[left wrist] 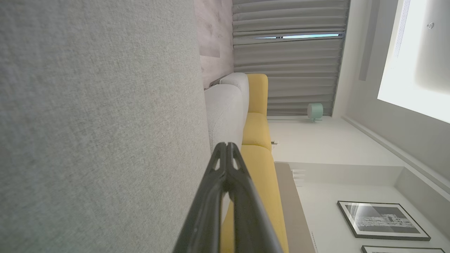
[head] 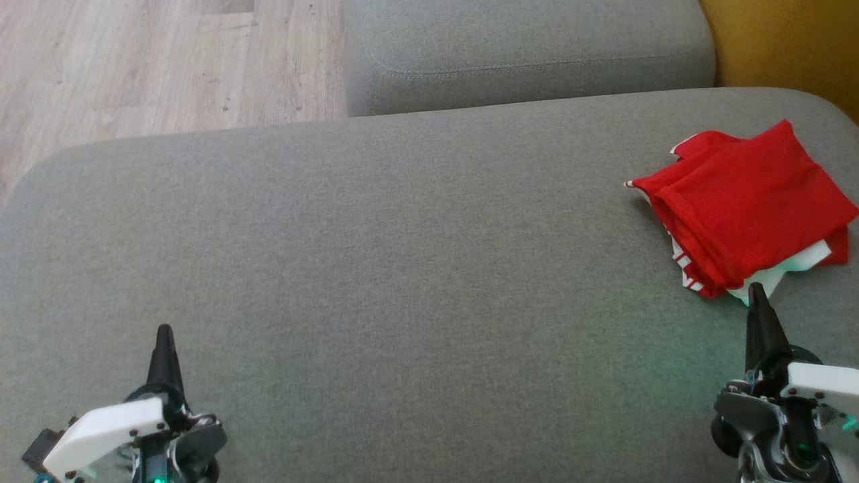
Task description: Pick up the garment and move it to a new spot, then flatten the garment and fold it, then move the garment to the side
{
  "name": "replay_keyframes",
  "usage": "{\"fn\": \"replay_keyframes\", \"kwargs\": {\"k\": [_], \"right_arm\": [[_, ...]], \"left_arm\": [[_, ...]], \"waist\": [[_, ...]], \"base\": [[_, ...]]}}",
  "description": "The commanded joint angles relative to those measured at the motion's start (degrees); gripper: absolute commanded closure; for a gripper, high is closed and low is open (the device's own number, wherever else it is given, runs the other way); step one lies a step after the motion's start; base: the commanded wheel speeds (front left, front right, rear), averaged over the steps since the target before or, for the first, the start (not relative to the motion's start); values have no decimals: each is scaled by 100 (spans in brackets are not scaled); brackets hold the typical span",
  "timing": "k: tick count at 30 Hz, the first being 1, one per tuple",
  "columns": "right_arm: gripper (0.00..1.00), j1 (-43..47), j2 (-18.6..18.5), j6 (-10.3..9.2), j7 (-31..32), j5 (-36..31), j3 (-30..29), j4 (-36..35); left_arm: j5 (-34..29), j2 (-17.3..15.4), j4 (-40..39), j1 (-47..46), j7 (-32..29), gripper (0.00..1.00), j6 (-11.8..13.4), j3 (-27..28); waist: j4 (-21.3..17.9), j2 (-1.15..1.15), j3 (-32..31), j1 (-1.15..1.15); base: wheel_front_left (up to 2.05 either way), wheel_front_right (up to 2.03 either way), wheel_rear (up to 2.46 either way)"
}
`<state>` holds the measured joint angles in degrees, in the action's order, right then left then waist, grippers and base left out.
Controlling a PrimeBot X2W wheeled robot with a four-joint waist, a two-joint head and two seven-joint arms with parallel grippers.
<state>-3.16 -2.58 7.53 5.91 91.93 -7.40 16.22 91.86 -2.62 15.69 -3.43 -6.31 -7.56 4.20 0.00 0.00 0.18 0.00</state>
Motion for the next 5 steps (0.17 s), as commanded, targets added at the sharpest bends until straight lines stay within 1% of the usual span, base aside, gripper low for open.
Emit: {"fn": "replay_keyframes", "kwargs": {"k": [1, 5], "right_arm": [[100, -300, -51, -4, 38, 44, 113, -221], [100, -301, -50, -4, 40, 42, 111, -221]], "left_arm": [[27, -28, -163, -277, -21, 100, 8, 236], [27, -27, -163, -277, -21, 100, 8, 236]], "waist": [[0, 0, 0, 0], [0, 0, 0, 0]], "base": [[0, 0, 0], [0, 0, 0]]}}
